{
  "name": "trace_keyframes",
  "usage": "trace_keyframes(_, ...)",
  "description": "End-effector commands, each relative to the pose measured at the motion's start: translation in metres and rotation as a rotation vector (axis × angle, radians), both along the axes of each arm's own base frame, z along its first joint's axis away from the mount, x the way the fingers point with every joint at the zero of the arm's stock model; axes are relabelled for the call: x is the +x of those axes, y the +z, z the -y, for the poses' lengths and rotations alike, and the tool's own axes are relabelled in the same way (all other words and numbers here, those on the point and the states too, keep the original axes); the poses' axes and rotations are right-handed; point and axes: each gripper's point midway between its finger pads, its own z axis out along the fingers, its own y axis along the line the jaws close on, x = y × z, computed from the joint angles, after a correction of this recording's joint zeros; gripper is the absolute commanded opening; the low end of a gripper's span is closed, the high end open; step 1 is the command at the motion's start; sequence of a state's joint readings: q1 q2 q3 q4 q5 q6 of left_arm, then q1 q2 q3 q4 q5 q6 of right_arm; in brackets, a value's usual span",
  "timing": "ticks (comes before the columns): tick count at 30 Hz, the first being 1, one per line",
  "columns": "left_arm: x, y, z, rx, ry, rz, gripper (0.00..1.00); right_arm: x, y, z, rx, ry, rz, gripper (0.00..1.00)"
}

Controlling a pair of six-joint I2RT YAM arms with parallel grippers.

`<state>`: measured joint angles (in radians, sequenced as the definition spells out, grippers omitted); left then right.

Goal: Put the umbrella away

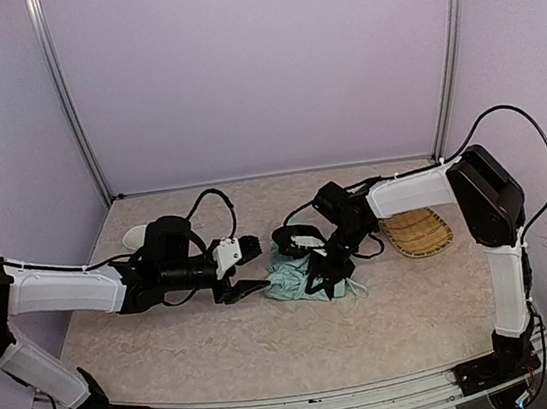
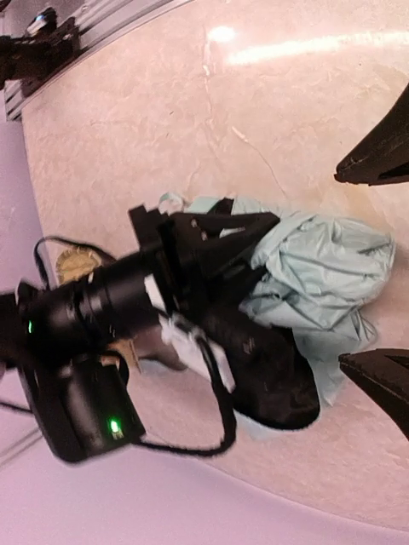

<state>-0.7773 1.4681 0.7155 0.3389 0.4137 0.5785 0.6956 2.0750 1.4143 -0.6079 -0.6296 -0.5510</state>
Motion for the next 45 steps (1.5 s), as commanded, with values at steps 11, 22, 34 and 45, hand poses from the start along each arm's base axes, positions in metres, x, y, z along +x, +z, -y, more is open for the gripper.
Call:
trace_keyframes(11,0.020,-0.092,0.052,0.376,-0.058,0.205,0.86,-0.040,-0.050,0.033,-0.106,-0.086,-0.523,0.05)
trace_keyframes(22,0.039,-0.137,0.051,0.508,-0.034,0.193,0.77,-0.038,-0.055,0.030,-0.084,-0.067,-0.534,0.05)
trace_keyframes(34,0.014,-0.170,0.035,0.610,-0.045,-0.134,0.21,0.022,0.018,0.013,0.108,-0.173,-0.231,0.39)
trace_keyframes(45,-0.014,-0.203,0.015,0.714,-0.056,-0.566,0.00,0.034,0.091,0.043,0.256,-0.300,0.234,0.47)
